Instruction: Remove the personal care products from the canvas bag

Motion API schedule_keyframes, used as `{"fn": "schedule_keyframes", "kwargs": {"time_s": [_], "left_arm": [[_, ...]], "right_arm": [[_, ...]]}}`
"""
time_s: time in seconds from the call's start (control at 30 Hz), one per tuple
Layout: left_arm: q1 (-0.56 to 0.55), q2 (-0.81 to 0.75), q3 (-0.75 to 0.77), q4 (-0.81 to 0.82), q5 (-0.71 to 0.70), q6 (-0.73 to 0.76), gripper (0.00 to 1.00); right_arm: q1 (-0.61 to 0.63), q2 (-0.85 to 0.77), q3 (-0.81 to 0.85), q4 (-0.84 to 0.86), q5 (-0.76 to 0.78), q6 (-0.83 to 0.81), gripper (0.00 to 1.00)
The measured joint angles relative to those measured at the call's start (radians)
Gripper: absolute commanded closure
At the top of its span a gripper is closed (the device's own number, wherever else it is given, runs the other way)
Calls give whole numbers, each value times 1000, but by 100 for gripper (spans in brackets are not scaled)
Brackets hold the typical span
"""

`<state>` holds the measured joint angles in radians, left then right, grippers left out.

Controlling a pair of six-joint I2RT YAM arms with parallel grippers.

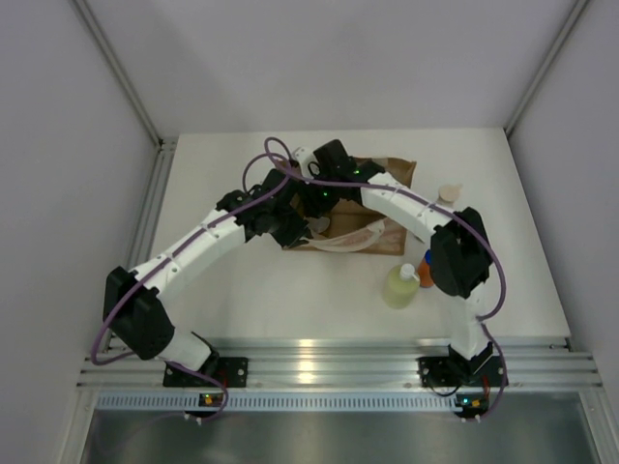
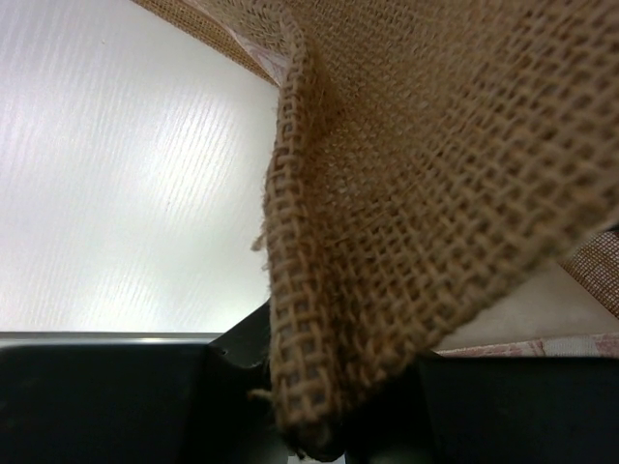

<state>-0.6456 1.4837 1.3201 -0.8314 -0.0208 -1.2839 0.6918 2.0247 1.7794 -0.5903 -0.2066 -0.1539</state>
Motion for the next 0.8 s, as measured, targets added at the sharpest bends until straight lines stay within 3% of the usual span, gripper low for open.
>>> {"fn": "schedule_keyframes", "kwargs": {"time_s": [0.6, 0.8], "left_arm": [[0, 20, 2, 1, 0, -13, 76], [0, 39, 16, 1, 2, -15, 62]], "right_arm": [[-63, -94, 46, -94, 77, 102, 100], [-87, -128, 115, -170, 95, 112, 100]]}}
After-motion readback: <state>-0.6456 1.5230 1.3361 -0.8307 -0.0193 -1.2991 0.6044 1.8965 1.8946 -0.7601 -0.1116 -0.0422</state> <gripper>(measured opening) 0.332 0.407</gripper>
